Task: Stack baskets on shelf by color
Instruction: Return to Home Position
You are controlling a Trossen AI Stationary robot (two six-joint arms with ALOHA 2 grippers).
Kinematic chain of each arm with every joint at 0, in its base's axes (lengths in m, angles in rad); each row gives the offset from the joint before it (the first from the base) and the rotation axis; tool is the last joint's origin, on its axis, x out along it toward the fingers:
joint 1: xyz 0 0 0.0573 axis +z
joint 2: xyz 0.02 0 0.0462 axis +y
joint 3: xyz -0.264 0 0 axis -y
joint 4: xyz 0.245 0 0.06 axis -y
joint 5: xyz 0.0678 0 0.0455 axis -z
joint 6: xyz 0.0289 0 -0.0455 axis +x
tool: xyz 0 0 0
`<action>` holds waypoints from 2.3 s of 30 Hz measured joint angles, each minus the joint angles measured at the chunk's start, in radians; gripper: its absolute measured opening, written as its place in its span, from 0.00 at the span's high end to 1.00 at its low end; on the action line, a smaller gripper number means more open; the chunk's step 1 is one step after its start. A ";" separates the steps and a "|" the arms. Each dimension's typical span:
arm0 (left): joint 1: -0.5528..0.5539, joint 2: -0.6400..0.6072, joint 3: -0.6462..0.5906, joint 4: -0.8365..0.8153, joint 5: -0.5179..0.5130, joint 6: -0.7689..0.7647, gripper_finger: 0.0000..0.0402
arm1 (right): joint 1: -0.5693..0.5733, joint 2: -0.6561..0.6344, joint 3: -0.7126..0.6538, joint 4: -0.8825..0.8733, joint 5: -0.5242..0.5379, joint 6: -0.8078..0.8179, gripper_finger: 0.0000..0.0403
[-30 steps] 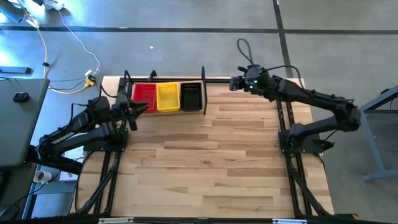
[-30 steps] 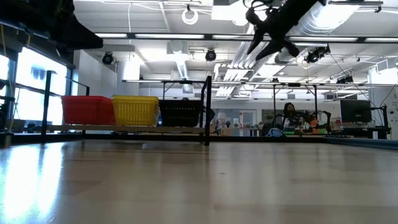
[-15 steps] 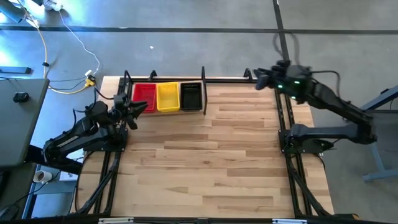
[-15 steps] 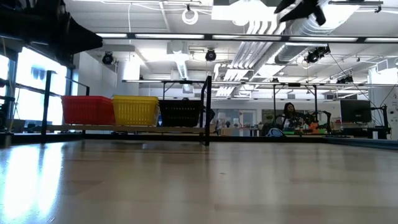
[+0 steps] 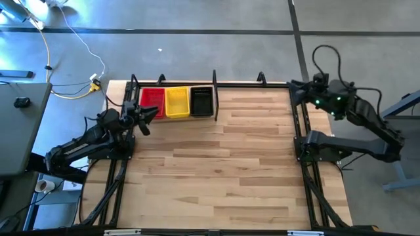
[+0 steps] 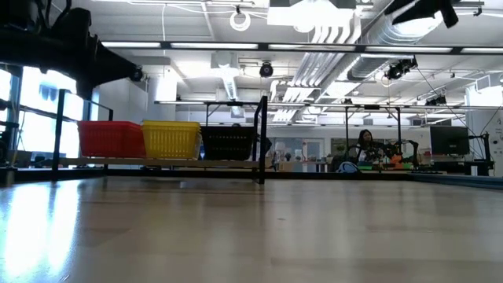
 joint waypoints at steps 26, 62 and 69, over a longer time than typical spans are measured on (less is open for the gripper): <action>0.001 0.000 -0.041 0.002 -0.023 0.053 0.82 | 0.010 -0.353 -0.776 0.602 -0.424 0.040 0.69; 0.000 0.000 -0.041 0.002 -0.023 0.053 0.82 | 0.140 -0.499 -0.983 0.650 -0.346 -0.109 0.69; 0.000 0.000 -0.041 0.002 -0.023 0.052 0.82 | 0.140 -0.499 -0.983 0.650 -0.346 -0.109 0.69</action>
